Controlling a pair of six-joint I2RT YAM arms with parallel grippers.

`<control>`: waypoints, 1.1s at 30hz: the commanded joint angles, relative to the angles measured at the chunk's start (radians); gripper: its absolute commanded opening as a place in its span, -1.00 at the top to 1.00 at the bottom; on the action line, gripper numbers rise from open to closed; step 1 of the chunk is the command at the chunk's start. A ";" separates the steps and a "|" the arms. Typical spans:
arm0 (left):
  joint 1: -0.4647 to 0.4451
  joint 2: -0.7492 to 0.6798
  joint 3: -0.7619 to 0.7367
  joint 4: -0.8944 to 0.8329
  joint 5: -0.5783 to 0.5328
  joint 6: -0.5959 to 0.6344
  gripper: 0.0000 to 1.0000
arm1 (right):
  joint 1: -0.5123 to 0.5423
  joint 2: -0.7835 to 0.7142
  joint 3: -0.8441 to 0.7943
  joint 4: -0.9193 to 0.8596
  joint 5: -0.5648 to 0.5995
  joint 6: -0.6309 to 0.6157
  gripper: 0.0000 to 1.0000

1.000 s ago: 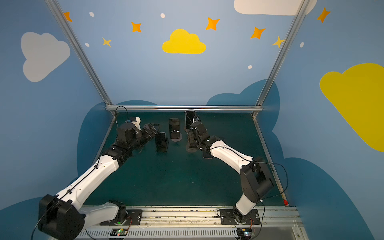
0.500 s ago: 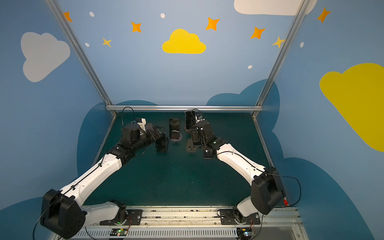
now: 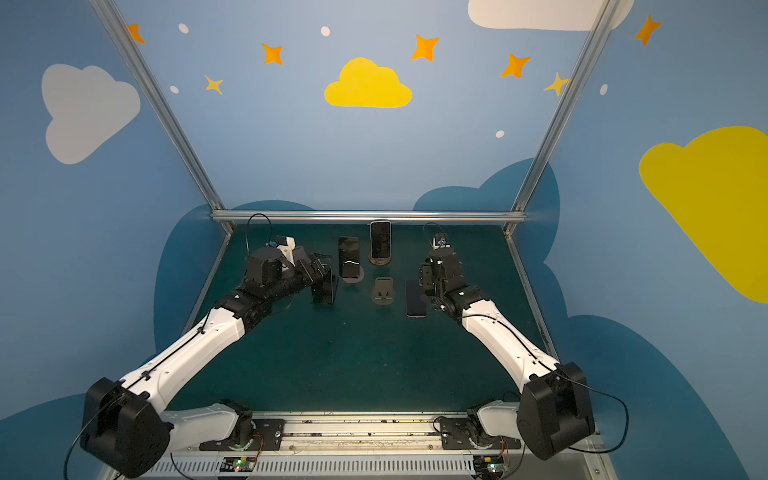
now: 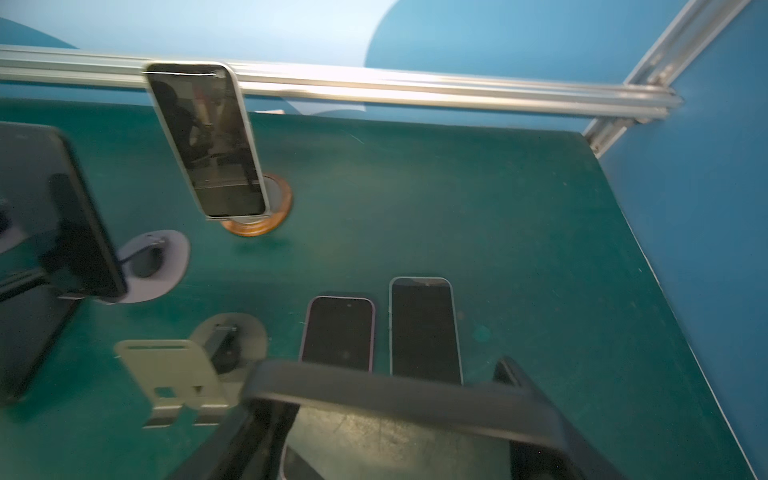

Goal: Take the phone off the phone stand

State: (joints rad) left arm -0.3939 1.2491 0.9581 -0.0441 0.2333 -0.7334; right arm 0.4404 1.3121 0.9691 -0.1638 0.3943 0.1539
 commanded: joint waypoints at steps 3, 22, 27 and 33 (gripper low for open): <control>-0.011 0.001 0.032 0.005 0.022 0.021 -1.00 | -0.014 -0.043 -0.011 0.079 0.076 -0.004 -0.33; -0.017 0.004 0.032 0.007 0.029 0.014 -1.00 | -0.135 0.018 0.057 0.031 -0.025 -0.009 -0.30; -0.018 -0.002 0.031 0.012 0.040 0.002 -1.00 | -0.160 0.022 0.072 -0.015 -0.010 -0.027 -0.30; -0.018 -0.013 0.030 0.018 0.049 -0.006 -1.00 | -0.206 0.051 0.086 -0.068 -0.020 -0.053 -0.30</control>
State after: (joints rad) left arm -0.4088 1.2533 0.9668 -0.0414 0.2684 -0.7376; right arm 0.2516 1.3518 1.0054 -0.2161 0.3729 0.1223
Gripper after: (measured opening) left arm 0.998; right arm 0.730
